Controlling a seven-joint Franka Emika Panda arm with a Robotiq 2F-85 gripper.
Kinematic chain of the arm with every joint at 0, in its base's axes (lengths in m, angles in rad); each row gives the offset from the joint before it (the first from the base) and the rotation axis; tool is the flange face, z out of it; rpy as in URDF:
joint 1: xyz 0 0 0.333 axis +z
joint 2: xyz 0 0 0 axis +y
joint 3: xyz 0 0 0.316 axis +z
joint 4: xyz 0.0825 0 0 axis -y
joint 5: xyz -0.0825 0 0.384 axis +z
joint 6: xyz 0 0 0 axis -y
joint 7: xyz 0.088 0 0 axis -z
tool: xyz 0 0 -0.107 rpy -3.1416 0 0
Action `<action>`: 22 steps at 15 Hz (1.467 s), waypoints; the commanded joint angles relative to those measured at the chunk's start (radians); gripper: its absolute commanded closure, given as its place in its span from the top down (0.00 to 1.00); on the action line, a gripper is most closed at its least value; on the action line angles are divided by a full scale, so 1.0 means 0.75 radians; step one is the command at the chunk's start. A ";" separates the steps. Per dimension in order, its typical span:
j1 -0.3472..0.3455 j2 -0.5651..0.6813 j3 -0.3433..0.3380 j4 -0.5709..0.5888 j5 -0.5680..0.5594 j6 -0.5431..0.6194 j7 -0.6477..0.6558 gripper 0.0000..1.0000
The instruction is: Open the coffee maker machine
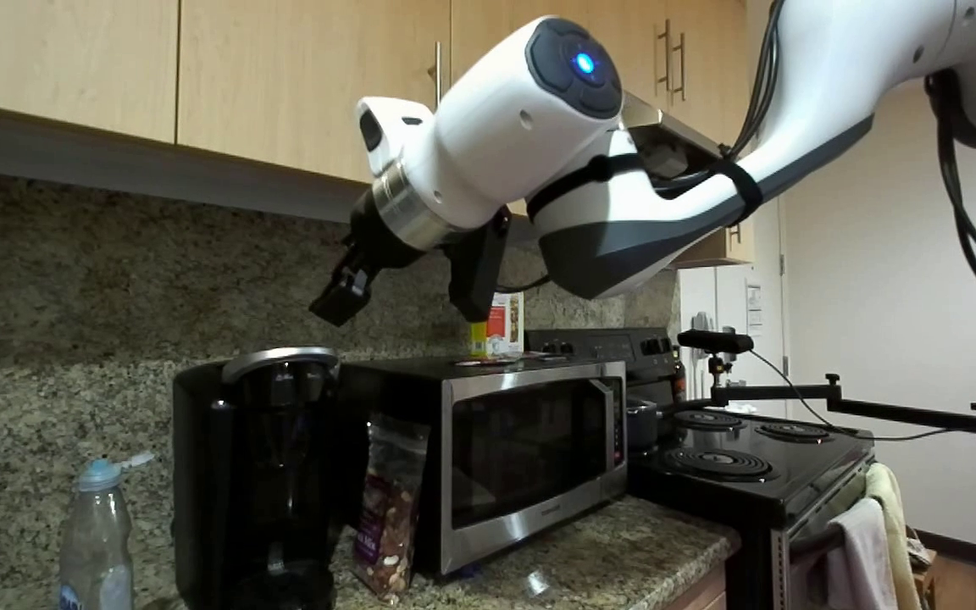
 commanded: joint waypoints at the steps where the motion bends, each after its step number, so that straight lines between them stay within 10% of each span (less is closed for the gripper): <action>1: -0.016 0.031 -0.012 0.071 -0.078 -0.065 -0.121 1.00; 8: -0.037 0.110 -0.055 0.158 -0.055 0.047 -0.366 1.00; 22: -0.014 0.346 -0.111 0.292 -0.278 0.059 -0.259 1.00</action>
